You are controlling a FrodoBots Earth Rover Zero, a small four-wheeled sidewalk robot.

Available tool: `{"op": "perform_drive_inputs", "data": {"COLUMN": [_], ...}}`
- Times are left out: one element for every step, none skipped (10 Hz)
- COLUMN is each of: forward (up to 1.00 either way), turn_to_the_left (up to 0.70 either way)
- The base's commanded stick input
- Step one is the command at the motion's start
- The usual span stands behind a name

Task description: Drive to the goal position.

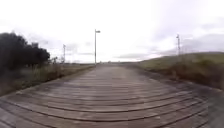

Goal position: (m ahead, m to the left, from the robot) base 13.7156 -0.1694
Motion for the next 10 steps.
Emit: {"op": "perform_drive_inputs", "data": {"forward": [1.00,1.00,1.00,1.00,1.00,1.00,1.00,1.00,1.00,1.00], "turn_to_the_left": [0.00,0.00,0.00,0.00,0.00,0.00,0.00,0.00,0.00,0.00]}}
